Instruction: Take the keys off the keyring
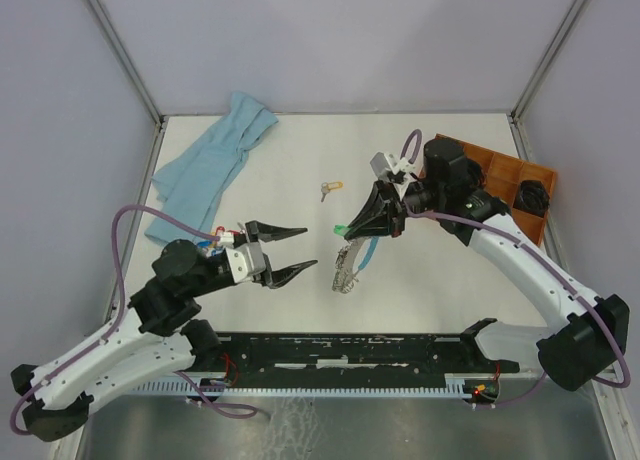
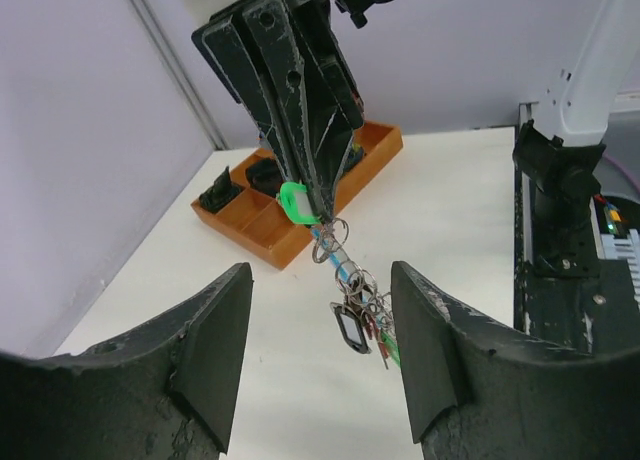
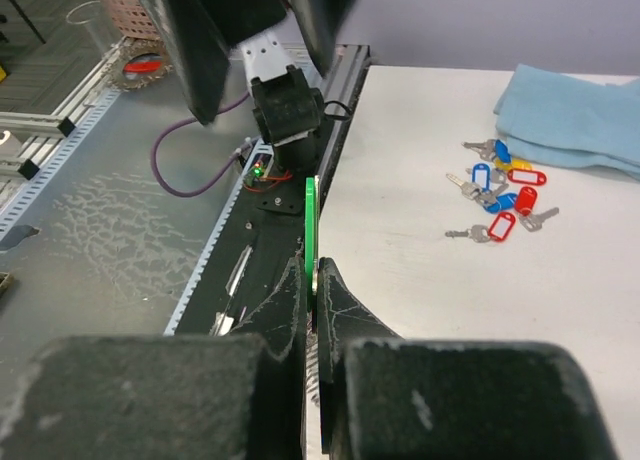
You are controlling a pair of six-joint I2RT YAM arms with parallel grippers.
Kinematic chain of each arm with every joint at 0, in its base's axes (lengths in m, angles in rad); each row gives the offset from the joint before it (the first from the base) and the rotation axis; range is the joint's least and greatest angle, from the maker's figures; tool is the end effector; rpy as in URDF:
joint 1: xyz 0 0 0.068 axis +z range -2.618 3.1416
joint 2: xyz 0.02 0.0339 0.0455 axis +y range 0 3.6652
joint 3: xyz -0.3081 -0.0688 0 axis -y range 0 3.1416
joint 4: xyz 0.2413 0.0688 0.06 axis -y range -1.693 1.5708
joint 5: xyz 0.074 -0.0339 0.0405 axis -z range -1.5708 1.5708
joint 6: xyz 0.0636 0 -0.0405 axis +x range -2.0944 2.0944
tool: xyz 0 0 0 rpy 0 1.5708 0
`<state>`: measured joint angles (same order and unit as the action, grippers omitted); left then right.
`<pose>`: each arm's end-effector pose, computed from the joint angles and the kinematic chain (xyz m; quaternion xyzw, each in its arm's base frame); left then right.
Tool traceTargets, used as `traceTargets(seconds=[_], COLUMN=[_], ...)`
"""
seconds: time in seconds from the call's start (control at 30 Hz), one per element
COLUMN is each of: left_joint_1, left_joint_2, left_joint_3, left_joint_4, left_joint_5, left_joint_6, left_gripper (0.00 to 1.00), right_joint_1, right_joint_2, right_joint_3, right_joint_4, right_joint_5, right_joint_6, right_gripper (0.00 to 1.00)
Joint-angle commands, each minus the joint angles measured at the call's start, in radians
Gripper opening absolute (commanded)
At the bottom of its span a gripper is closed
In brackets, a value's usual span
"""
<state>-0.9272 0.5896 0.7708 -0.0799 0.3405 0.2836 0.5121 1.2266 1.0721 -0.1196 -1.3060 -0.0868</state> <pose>0.0572 -0.1117 0.4009 0.4794 0.4717 -0.3390 0.6578 0.1887 0.1765 0.4011 -0.5373 0.4967 0.5746 0.3666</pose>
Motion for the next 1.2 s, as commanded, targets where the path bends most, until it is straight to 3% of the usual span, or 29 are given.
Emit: traceTargets(seconds=[0.0,0.23,0.47,0.67,1.17], left_joint_1=[-0.002,-0.002,0.0,0.018,0.075], left_joint_2=[0.014,0.126,0.192,0.27,0.389], left_joint_3=[-0.154,-0.246,-0.276,-0.275,-0.237], left_joint_4=[0.38,0.583,0.657,0.679,0.704], left_joint_5=[0.018,0.029,0.02,0.087,0.269], left_joint_6=[-0.089,-0.049,0.024,0.059,0.075], left_gripper=[0.63,0.6,0.43,0.36,0.34], right_joint_1=[-0.004,-0.009,-0.011,-0.013,-0.012], right_joint_2=[-0.027,-0.02,0.008,0.026,0.041], right_joint_3=[0.114,0.128,0.125,0.127,0.139], right_joint_4=[-0.186,-0.282,-0.298,-0.308,-0.358], right_joint_5=[-0.125,-0.168,-0.176,-0.171,-0.182], right_joint_6=[-0.182,-0.27,-0.289,-0.297,-0.337], right_gripper=[0.01,0.01,0.01,0.01,0.01])
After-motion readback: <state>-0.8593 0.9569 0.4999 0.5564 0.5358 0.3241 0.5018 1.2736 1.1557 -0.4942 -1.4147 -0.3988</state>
